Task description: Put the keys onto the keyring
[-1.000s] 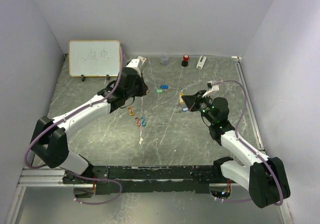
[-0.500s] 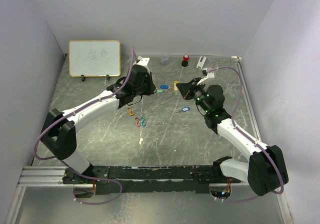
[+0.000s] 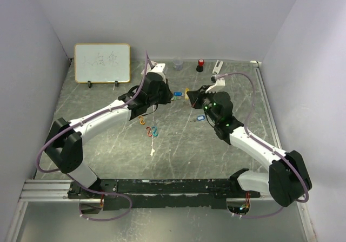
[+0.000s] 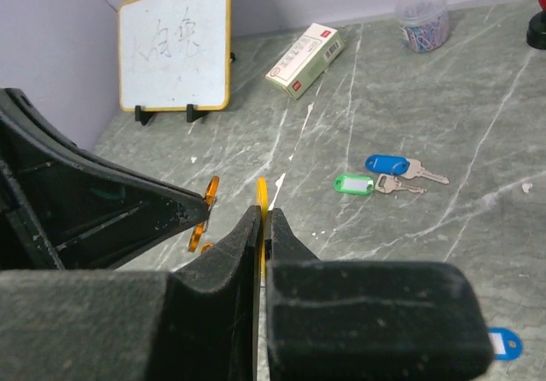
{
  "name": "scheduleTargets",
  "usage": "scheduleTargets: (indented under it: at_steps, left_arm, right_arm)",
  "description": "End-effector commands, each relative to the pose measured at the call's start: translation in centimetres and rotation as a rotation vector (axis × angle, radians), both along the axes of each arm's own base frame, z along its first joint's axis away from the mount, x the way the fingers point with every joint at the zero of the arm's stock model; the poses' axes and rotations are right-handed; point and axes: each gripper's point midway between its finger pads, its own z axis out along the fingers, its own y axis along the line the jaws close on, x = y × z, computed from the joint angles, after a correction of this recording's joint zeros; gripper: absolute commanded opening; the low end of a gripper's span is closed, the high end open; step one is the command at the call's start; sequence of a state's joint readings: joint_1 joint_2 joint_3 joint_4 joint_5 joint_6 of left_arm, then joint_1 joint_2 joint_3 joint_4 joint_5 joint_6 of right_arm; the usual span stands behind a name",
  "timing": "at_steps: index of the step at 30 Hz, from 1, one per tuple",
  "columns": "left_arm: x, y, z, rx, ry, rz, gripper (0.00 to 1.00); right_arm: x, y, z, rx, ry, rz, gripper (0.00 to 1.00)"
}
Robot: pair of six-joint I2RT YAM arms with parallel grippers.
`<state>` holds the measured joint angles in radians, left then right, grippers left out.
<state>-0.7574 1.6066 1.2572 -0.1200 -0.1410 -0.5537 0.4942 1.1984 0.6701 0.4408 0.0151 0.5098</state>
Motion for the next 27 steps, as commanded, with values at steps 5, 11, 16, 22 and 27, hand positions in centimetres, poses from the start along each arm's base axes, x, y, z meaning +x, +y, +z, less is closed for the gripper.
scheduleTargets:
  at_steps: [5,11,16,22,27]
  left_arm:
    - [-0.5,-1.5,2.3,-0.063,-0.061,0.012,0.07]
    - [-0.9,-2.4,2.1,-0.057,-0.057,0.002,0.07]
    - [-1.1,-3.0,1.9,-0.048,-0.053,-0.006,0.07]
    - [-1.3,-3.8,1.6,-0.046,-0.05,-0.017,0.07]
    - [-1.6,-4.4,1.8,-0.046,-0.055,-0.026,0.07]
  right_arm:
    - [0.9,0.4,0.6,-0.009,-0.019,-0.099,0.0]
    - [1.1,0.6,0.5,0.017,-0.021,-0.144,0.0]
    - [0.9,0.7,0.9,0.031,-0.032,-0.164,0.0]
    - [0.7,1.1,1.3,0.034,-0.038,-0.163,0.0]
    - [0.6,1.1,1.5,0.033,-0.043,-0.167,0.0]
